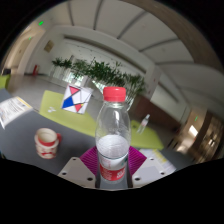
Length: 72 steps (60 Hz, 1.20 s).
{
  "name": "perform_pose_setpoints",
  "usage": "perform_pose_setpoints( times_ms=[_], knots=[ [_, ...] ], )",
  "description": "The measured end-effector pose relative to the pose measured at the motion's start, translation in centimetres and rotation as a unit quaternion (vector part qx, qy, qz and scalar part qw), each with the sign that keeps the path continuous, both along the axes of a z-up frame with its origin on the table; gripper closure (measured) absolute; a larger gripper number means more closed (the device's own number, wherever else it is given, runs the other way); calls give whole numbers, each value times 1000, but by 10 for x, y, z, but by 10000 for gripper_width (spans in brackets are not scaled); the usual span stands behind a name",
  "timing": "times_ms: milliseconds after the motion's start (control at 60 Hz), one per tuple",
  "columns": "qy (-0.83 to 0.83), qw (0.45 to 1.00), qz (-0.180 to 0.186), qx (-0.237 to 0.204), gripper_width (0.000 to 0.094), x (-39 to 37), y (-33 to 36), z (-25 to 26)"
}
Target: Pour water
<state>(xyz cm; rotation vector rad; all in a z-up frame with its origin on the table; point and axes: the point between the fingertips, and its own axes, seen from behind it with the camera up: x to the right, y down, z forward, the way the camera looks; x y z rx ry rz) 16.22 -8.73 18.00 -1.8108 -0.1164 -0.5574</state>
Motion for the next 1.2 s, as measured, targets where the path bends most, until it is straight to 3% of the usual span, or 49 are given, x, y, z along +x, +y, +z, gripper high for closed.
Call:
perform_pose_setpoints(
  times_ms=[133,283,467,567,683,800,933,1050,1200],
  knots=[
    [-236,971,-14,36,580,18,44,74],
    [-498,865,19,52,580,-27,88,121],
    [-720,686,88,55,578,-103,126,89],
    [-772,625,111,26,581,-109,135,57],
    [-816,561,136,37,583,-125,137,31],
    [-806,576,135,22,578,-115,140,23],
    [-778,611,141,44,580,-120,132,41],
    [-660,732,147,84,578,-118,111,76],
    [-366,905,192,101,583,-109,92,112]
  ],
)
